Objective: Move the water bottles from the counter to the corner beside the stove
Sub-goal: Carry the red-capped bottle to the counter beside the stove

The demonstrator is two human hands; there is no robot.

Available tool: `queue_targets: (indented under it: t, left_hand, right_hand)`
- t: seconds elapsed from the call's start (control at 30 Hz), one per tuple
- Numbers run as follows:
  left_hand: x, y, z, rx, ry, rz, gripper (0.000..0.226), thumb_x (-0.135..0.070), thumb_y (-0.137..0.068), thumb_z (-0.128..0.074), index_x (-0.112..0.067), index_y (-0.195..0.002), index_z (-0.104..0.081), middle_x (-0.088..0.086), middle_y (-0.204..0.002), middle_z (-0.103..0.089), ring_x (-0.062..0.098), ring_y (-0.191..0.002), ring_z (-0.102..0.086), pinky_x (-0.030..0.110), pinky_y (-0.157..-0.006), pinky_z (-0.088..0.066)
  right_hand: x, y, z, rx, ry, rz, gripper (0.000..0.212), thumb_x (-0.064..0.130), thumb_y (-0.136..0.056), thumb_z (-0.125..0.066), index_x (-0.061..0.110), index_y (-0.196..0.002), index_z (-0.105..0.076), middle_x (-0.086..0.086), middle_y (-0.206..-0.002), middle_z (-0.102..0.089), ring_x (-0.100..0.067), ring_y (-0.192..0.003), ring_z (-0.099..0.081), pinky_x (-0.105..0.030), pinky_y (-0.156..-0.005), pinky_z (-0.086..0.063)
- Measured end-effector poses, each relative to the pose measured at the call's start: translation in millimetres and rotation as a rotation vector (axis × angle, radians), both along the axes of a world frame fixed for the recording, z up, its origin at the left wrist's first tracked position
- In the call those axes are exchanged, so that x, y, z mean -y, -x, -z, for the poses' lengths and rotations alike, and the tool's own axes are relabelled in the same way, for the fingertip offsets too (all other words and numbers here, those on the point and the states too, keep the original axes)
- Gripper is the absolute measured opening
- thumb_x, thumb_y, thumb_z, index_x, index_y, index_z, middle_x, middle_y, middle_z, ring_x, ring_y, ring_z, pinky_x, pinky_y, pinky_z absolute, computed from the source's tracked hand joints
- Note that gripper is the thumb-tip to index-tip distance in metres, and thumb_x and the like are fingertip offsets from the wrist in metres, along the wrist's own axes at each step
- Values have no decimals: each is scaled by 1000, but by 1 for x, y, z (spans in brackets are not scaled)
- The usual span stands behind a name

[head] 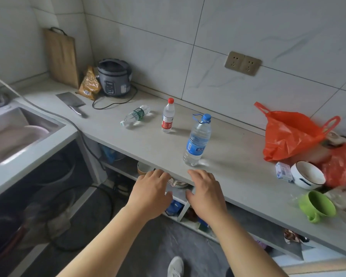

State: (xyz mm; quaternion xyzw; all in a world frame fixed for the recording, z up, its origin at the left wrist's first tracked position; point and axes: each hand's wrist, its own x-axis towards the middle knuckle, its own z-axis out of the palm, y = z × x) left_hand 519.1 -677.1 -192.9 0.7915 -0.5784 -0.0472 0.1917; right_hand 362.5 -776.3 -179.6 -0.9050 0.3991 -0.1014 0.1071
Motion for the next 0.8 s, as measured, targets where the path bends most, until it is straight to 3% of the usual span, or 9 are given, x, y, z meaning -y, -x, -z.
queue_targets:
  t: [0.17, 0.37, 0.63, 0.8]
  left_hand:
    - [35, -11, 6, 5, -45, -28, 46, -47, -86, -55, -33, -130, -50, -11, -127, -54, 15, -114, -51, 33, -95, -42]
    - [104, -21, -8, -325, -33, -158, 39, -49, -86, -62, -41, -123, -52, -17, -129, -52, 2, -105, -53, 24, -85, -44]
    - [163, -17, -7, -11, -74, -106, 42, -51, -88, -56, -35, -127, -50, -11, -134, -53, 14, -116, -52, 33, -94, -42]
    - [183, -20, 3, 10, -109, -90, 43, -51, -88, -55, -35, -128, -49, -12, -134, -52, 14, -119, -50, 35, -96, -42]
  right_hand:
    - [45, -9, 8, 71, -41, 12, 59, 27, -89, -73, 20, -143, -51, 1, -138, -57, -24, -123, -52, -38, -100, -48]
    - [128, -7, 0, 212, -131, 90, 56, 25, -86, -73, 16, -138, -55, -5, -132, -61, -28, -116, -56, -39, -94, -50]
    - [180, 3, 14, 263, -189, 95, 57, 28, -87, -75, 17, -140, -55, -3, -135, -61, -25, -119, -56, -36, -95, -50]
    - [179, -11, 28, 207, -196, 13, 53, 28, -85, -72, 19, -135, -56, -4, -128, -63, -28, -115, -57, -40, -92, -51]
